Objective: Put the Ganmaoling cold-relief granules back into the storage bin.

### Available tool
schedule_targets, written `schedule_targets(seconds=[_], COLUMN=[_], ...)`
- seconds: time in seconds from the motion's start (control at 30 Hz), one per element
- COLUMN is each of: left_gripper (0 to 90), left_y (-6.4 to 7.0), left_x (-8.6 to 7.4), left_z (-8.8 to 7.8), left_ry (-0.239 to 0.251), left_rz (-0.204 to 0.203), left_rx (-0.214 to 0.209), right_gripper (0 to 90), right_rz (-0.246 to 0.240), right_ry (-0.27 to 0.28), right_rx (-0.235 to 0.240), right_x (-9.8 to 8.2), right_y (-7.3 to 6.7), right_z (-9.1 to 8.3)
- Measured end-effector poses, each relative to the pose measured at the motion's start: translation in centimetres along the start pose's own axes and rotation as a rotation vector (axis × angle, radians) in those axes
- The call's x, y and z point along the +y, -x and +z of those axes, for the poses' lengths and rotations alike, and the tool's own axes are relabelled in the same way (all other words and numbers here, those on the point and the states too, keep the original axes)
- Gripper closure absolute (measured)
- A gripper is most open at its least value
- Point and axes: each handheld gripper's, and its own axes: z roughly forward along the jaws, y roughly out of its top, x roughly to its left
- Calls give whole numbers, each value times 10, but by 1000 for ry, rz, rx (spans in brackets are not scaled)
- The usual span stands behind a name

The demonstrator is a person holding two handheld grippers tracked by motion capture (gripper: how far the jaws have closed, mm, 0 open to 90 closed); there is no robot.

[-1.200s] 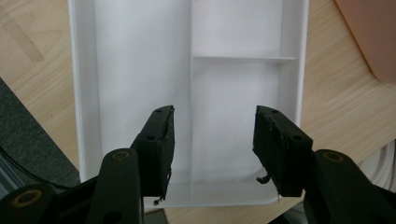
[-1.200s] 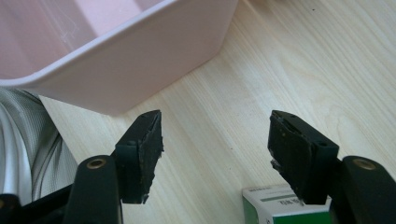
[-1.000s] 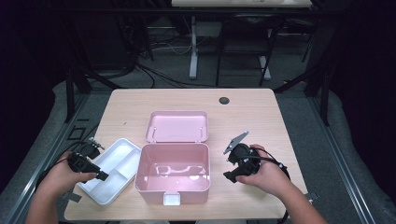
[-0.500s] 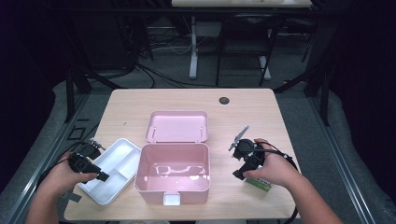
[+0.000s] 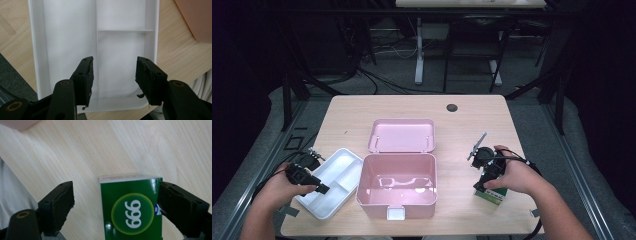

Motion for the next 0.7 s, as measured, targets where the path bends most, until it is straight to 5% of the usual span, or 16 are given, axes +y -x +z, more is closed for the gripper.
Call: schedule_targets(seconds=[0.3,0.7], left_gripper=[490,487], left_y=[-1,-1], left_x=[0,0], left_z=[0,1], left_ry=[3,4], left_rz=[3,5], left_rx=[-2,-2], right_gripper=[74,112], right_rz=[-3,18], right_ry=[-91,-117], right_rx=[-6,24], right_x=[-13,-23], right_y=[15,25], right_z=[15,29])
